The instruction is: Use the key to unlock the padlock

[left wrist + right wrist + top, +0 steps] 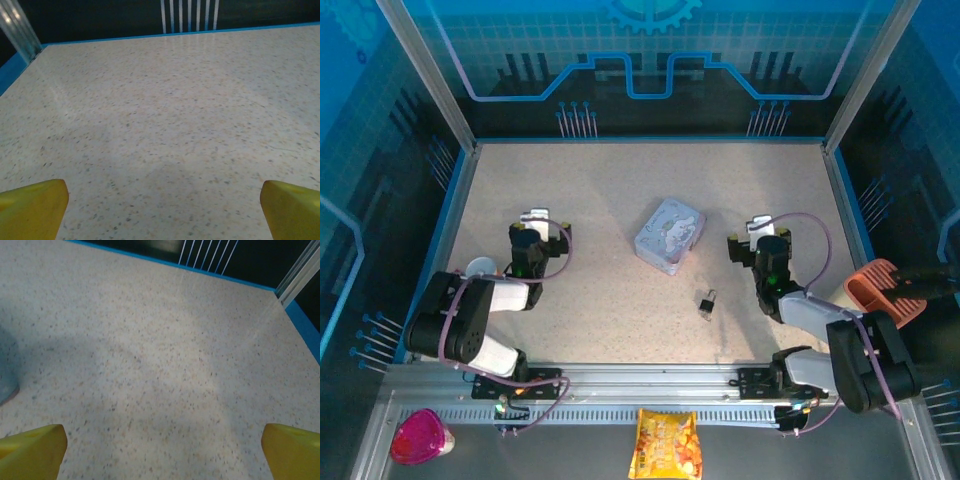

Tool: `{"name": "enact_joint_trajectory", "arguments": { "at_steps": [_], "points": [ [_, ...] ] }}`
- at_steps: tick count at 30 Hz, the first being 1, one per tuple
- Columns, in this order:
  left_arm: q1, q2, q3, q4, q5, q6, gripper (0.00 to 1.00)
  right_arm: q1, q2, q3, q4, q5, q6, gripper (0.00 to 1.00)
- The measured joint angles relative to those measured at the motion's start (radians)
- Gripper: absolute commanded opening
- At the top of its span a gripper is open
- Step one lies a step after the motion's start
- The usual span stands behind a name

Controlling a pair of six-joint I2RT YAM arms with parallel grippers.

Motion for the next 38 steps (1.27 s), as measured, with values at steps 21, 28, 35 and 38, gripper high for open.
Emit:
{"name": "enact_joint_trajectory", "arguments": {
  "at_steps": [21, 28, 35, 38],
  "points": [
    [0.052, 0.048, 0.021, 0.006, 0.080, -0.075, 0.99, -0.108, 0.309, 0.048, 0.317, -0.160, 0.058, 1.00],
    [0.052, 0.048, 0.021, 0.006, 0.080, -0.076, 0.99, -0.108, 0.309, 0.048, 0.315, -0.153, 0.058, 1.00],
    [0.052, 0.048, 0.021, 0.006, 0.080, -0.077, 0.99, -0.108, 0.309, 0.049, 0.315, -0.153, 0.058, 1.00],
    [0.052, 0.048, 0.021, 0.006, 0.080, -0.077, 0.99, -0.108, 0.309, 0.049, 0.315, -0.153, 0.058, 1.00]
  ]
}}
